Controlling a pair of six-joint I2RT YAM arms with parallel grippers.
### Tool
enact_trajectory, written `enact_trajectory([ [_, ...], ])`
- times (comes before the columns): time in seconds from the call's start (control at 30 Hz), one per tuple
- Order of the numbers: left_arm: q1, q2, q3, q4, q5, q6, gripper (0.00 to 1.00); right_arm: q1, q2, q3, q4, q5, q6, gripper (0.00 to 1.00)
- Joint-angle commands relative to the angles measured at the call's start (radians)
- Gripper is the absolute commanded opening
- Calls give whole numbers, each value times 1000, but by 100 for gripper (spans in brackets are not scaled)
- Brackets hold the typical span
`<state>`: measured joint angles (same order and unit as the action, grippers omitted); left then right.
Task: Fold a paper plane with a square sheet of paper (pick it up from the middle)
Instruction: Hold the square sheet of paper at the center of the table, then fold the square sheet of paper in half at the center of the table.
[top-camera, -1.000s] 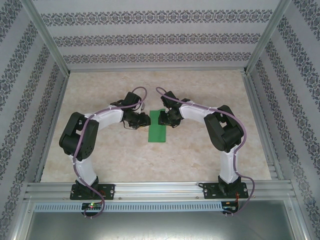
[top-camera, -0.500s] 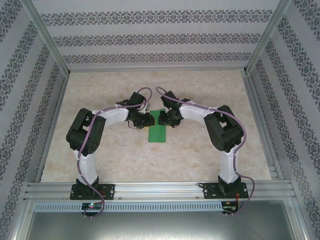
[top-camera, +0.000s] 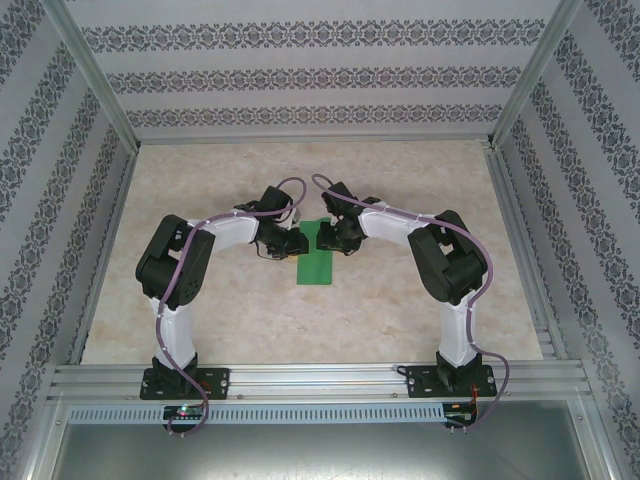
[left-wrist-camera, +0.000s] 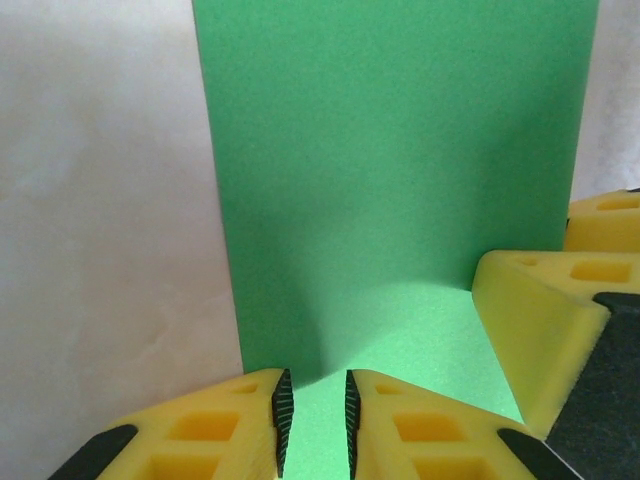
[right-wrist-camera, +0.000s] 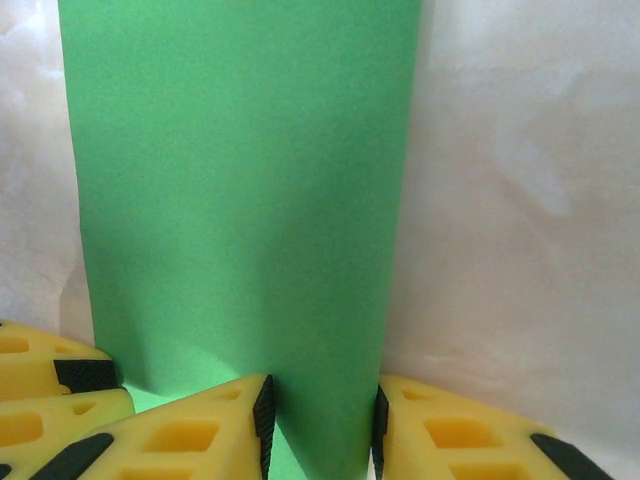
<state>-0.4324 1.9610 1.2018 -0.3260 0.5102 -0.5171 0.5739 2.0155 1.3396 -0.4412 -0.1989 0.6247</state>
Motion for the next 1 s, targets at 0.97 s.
enact_trajectory([
  [0.97,-33,127,-28,-122,-226,126,26,-34,-219,-223,238,-235,151,27],
])
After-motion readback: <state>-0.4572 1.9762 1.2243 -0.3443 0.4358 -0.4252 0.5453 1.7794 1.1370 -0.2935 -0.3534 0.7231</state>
